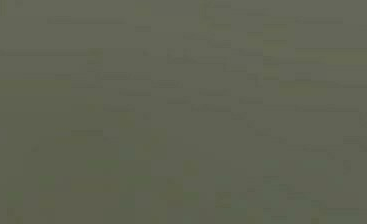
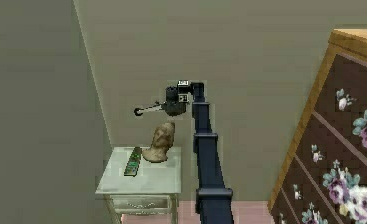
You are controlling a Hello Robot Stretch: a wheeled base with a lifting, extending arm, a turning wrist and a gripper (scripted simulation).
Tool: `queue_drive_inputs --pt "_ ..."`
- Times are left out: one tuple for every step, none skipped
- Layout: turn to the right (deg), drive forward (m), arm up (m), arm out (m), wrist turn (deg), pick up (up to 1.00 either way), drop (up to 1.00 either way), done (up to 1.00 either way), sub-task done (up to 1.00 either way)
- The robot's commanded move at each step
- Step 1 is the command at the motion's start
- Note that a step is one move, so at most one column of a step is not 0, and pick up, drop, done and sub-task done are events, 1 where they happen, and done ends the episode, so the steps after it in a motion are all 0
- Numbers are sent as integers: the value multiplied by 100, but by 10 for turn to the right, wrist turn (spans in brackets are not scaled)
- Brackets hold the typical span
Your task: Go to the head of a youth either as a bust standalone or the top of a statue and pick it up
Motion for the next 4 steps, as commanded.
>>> queue_drive_inputs --pt "0 0 -30 0 0 0 0 0 0" --pt "0 0 0 0 0 100 0 0 0" --pt "0 0 10 0 0 0 0 0 0" --pt "0 0 0 0 0 0 0 100 0"
